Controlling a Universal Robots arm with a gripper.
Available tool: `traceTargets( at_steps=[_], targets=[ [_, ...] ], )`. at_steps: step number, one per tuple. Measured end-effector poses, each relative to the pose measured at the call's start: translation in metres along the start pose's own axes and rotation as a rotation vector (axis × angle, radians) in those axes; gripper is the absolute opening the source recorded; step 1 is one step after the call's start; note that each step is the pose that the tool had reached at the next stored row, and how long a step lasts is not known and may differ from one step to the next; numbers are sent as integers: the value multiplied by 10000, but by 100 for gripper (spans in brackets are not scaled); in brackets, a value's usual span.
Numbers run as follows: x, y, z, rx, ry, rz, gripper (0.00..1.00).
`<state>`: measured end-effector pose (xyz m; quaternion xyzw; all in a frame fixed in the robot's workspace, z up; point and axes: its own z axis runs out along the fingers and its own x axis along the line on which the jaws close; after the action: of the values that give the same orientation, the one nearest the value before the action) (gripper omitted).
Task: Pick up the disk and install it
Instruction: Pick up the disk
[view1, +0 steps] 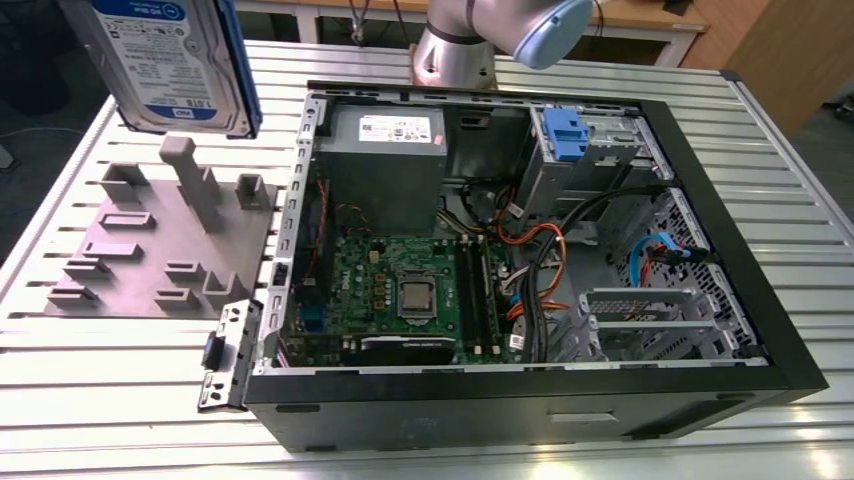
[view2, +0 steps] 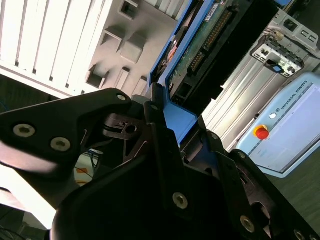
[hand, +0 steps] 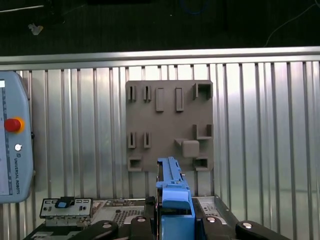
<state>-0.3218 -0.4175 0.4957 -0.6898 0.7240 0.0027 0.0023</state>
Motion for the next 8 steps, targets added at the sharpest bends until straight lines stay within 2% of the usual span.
traceTargets(
  at_steps=[5,8],
  targets=[
    [-2,-95,7,1,-1,-1,36],
    [-2,-125,9,1,-1,-1,36]
  ],
)
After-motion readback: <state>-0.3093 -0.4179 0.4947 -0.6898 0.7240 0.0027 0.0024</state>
